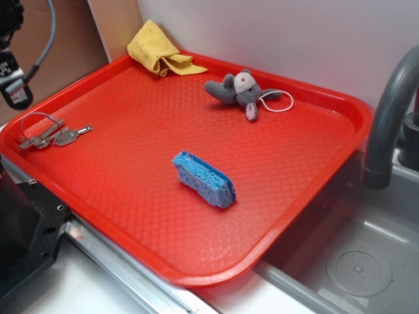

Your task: Grab the silver keys.

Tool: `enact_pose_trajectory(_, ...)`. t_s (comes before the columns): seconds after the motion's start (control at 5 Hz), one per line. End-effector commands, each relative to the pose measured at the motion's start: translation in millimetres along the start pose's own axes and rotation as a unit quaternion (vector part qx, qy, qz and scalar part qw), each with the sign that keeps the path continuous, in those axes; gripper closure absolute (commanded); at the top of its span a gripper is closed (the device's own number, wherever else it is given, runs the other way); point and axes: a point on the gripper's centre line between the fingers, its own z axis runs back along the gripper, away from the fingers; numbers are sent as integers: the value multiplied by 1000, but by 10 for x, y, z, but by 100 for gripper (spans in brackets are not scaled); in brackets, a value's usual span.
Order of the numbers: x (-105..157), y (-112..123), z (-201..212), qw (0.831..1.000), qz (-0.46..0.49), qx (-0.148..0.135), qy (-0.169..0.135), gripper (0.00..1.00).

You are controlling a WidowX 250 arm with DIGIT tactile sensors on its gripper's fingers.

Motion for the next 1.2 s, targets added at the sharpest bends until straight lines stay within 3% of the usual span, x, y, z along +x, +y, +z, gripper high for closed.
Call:
enact_pose_trajectory(0.0,78,248,-234,999,-43,28,-8,0)
enact_pose_trajectory(0.2,198,230,-366,998,-53,15,-18,0)
enact_pose_trajectory(0.4,212,165,-469,999,-32,15,-2,100)
enact_pose_trajectory(1.0,220,93,-484,1000,-30,3,4,100)
